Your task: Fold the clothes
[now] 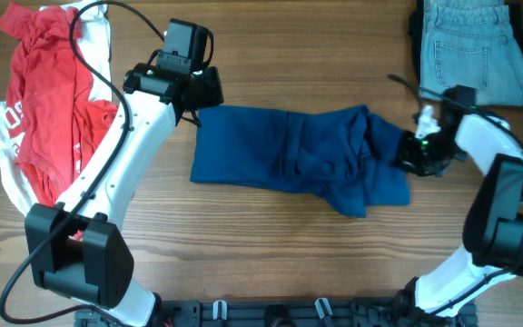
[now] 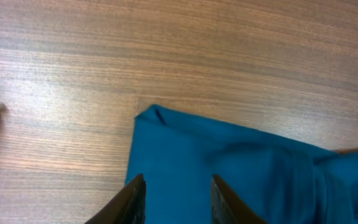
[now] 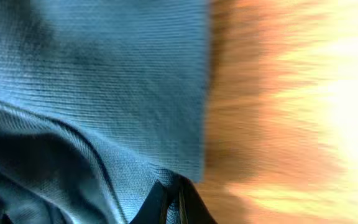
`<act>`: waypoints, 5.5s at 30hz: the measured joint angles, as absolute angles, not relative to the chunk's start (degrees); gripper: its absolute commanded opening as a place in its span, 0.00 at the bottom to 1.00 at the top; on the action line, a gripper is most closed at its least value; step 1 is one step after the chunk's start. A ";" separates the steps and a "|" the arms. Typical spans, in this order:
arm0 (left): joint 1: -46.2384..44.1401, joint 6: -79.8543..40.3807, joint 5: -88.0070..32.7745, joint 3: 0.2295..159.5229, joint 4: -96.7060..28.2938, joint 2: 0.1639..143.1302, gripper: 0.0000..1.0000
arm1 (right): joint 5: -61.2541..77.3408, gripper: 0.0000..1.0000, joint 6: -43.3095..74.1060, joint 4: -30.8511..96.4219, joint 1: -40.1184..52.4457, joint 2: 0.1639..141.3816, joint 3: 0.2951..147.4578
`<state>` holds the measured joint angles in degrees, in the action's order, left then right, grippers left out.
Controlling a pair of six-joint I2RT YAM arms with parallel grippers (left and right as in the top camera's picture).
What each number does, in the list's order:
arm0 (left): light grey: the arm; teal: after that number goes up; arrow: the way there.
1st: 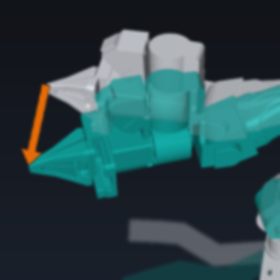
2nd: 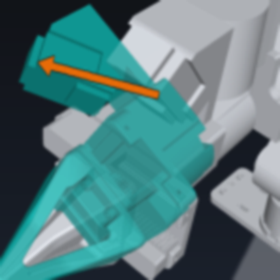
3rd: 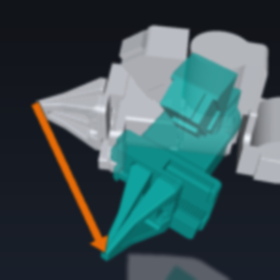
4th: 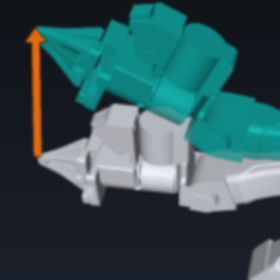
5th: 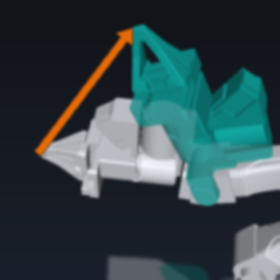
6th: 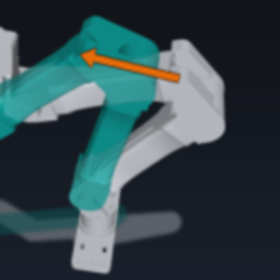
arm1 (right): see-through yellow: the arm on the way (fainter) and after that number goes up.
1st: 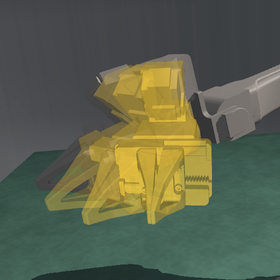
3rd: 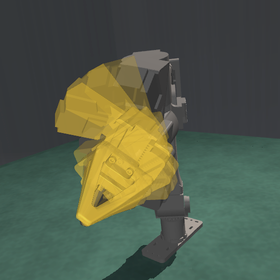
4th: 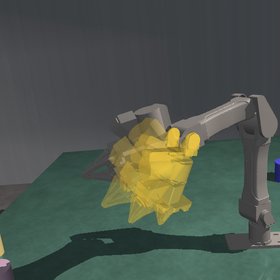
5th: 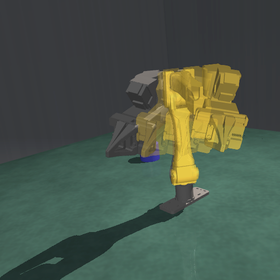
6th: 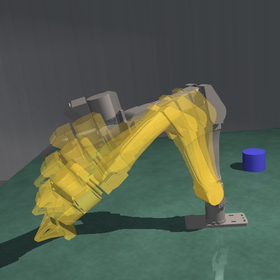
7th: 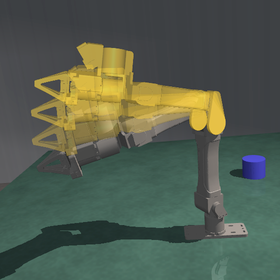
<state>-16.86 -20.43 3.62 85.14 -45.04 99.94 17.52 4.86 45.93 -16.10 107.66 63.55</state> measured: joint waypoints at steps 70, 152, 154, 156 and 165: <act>0.56 -20.25 7.57 85.14 -48.64 99.96 0.33 | 15.05 0.73 2.96 69.14 23.53 114.43 101.34; 3.88 -20.25 1.63 85.14 -45.58 106.19 0.44 | 3.57 0.69 -13.91 40.40 20.16 108.14 67.77; 3.88 -20.23 1.65 85.14 -45.58 106.19 0.44 | 3.16 0.55 -14.11 38.79 20.18 107.53 66.54; 3.88 -20.25 1.65 85.14 -45.58 106.19 0.44 | 2.44 0.34 -14.00 36.86 20.16 107.22 65.30; 3.88 -20.25 1.65 85.14 -45.58 106.19 0.44 | -0.99 0.04 -7.49 26.28 20.12 106.04 62.02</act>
<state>3.88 -20.25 1.65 85.14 -45.58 106.19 -0.99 -7.49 26.28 20.12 106.04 62.02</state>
